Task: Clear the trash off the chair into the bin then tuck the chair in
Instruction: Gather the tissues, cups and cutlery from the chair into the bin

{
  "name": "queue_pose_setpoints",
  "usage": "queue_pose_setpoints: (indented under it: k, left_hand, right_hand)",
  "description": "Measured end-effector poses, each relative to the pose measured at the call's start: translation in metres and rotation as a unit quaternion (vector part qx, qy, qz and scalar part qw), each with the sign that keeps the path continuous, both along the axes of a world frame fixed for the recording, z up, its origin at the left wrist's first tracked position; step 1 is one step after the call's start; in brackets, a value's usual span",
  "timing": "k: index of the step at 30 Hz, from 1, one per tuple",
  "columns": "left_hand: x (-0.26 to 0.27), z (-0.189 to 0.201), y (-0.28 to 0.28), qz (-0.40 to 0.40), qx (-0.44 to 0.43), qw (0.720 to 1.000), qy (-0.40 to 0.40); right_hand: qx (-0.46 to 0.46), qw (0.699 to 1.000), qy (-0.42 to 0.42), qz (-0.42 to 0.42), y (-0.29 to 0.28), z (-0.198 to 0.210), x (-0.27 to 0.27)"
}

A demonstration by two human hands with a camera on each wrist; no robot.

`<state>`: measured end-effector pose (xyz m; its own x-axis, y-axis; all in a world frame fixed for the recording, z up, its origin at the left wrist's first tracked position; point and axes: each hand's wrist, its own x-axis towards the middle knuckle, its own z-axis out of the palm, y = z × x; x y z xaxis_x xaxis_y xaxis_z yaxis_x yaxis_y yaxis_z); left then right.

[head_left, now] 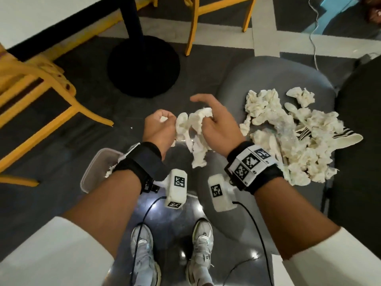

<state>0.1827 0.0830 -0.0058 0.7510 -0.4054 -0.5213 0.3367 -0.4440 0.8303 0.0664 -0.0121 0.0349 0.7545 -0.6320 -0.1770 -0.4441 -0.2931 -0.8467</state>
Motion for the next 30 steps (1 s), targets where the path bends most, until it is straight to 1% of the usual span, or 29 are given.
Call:
queue_pose_setpoints:
  k: [2, 4, 5, 6, 7, 9, 10, 11, 12, 13, 15, 16, 17, 18, 19, 21, 23, 24, 26, 28, 30]
  left_hand:
    - [0.02, -0.003, 0.026, -0.015, 0.008, 1.0, -0.015]
    - [0.042, -0.005, 0.056, -0.001, 0.011, 0.999, -0.031]
    - [0.053, -0.006, 0.072, 0.018, 0.006, 1.0, -0.019]
    - [0.064, -0.009, 0.089, 0.035, -0.006, 0.999, 0.022]
    - [0.074, -0.015, 0.106, 0.044, -0.021, 0.995, 0.087]
    - [0.089, -0.032, 0.14, 0.027, -0.042, 0.975, 0.217]
    - [0.094, -0.041, 0.157, 0.007, -0.05, 0.966, 0.255]
    - [0.099, -0.052, 0.172, 0.002, -0.056, 0.961, 0.269]
    - [0.103, -0.062, 0.184, 0.017, -0.054, 0.964, 0.261]
    - [0.109, -0.075, 0.196, 0.046, -0.038, 0.974, 0.22]
    - [0.124, -0.104, 0.218, 0.096, 0.021, 0.991, 0.094]
    - [0.132, -0.12, 0.229, 0.103, 0.061, 0.992, 0.03]
    - [0.138, -0.134, 0.239, 0.104, 0.095, 0.99, -0.016]
    - [0.144, -0.15, 0.249, 0.107, 0.113, 0.987, -0.039]
    - [0.149, -0.164, 0.257, 0.106, 0.117, 0.987, -0.036]
    - [0.151, -0.187, 0.265, 0.073, 0.112, 0.991, 0.029]
    - [0.149, -0.207, 0.266, 0.016, 0.116, 0.989, 0.086]
    - [0.145, -0.213, 0.265, -0.009, 0.125, 0.987, 0.097]
    - [0.139, -0.22, 0.261, -0.041, 0.157, 0.983, 0.091]
    - [0.137, -0.22, 0.25, -0.083, 0.206, 0.973, 0.057]
    - [0.137, -0.21, 0.234, -0.12, 0.249, 0.961, 0.012]
  right_hand:
    - [0.034, 0.999, -0.003, 0.03, 0.02, -0.001, 0.039]
    - [0.083, 0.996, 0.018, 0.021, 0.042, -0.017, 0.076]
    - [0.104, 0.994, 0.034, 0.013, 0.054, -0.027, 0.093]
    - [0.123, 0.991, 0.052, 0.012, 0.068, -0.039, 0.108]
    - [0.137, 0.988, 0.073, 0.02, 0.083, -0.053, 0.122]
    - [0.151, 0.98, 0.123, 0.049, 0.116, -0.081, 0.144]
    - [0.162, 0.976, 0.136, 0.056, 0.133, -0.097, 0.152]
    - [0.175, 0.973, 0.142, 0.058, 0.151, -0.113, 0.16]
    - [0.188, 0.97, 0.146, 0.059, 0.167, -0.129, 0.167]
    - [0.198, 0.967, 0.151, 0.057, 0.18, -0.148, 0.174]
    - [0.192, 0.964, 0.172, 0.061, 0.201, -0.178, 0.187]
    - [0.18, 0.963, 0.189, 0.063, 0.206, -0.193, 0.191]
    - [0.169, 0.96, 0.213, 0.061, 0.211, -0.209, 0.193]
    - [0.169, 0.955, 0.237, 0.06, 0.214, -0.222, 0.195]
    - [0.182, 0.948, 0.254, 0.065, 0.216, -0.233, 0.196]
    - [0.201, 0.934, 0.283, 0.088, 0.218, -0.252, 0.194]
    - [0.177, 0.931, 0.299, 0.111, 0.219, -0.266, 0.188]
    - [0.163, 0.932, 0.302, 0.118, 0.218, -0.27, 0.182]
    - [0.153, 0.929, 0.314, 0.124, 0.216, -0.271, 0.168]
    - [0.147, 0.927, 0.323, 0.124, 0.206, -0.263, 0.154]
    - [0.154, 0.933, 0.308, 0.105, 0.194, -0.252, 0.142]
